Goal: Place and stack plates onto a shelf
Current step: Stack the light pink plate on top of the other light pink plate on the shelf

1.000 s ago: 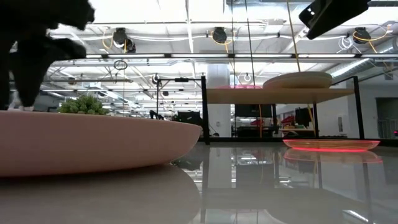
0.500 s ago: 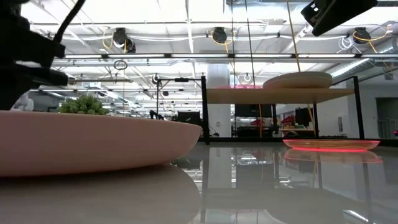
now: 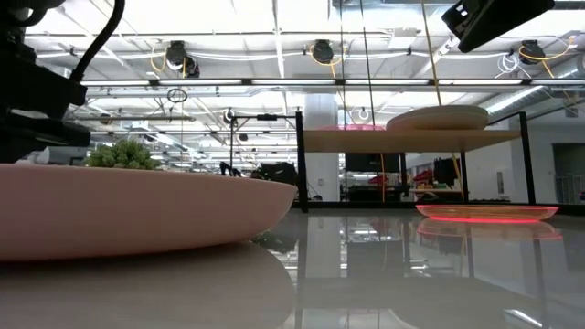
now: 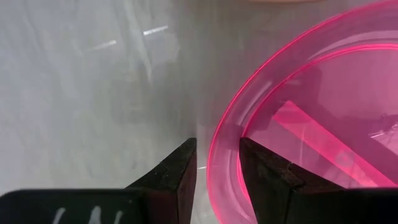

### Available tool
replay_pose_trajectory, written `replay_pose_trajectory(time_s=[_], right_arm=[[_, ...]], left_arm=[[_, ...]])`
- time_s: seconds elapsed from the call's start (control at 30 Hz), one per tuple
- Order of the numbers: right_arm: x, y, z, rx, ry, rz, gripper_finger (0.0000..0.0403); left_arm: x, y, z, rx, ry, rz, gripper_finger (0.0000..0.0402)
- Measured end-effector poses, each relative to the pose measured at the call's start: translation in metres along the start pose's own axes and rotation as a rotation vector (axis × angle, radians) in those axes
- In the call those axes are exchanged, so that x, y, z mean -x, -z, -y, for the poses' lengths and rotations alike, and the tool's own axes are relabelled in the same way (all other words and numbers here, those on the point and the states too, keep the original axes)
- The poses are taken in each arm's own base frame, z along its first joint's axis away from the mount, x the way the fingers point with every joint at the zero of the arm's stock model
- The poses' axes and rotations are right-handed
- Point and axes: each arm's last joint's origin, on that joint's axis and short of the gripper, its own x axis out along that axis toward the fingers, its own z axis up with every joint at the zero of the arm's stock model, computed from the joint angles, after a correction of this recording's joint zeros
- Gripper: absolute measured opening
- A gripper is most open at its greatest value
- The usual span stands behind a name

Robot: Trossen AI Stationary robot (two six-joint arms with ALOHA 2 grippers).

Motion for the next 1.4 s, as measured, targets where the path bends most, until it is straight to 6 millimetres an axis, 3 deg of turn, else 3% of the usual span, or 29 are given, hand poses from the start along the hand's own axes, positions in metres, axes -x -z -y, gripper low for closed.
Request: replay_pose_trajectory(time_s=[0.27,0.57,0.9,1.2,1.4], right_arm=[[0.0,0.0,0.0,0.0,0.0,0.0,0.0008],[0.0,-0.001,0.0,0.013,-0.001,0.01,0.0008],[0.0,-0.001,0.0,0.016,-0.001,0.01,0.0008],[0.0,-0.001,0.0,0.016,-0.001,0.01,0.0008],[0.0,-0.001,0.0,0.016,-0.001,0.01,0.0008]], left_arm=[[0.0,0.0,-0.001,0.0,0.0,-0.001,0.0125],[0.0,-0.002,-0.008,0.015,0.004,-0.002,0.0067],[0.003,-0.003,-0.014,0.017,0.006,-0.002,0.006],[0.014,-0.001,-0.016,0.006,0.016,0.042,0.0007],[0.015,-0.001,-0.016,0.013,0.021,0.042,0.0006]])
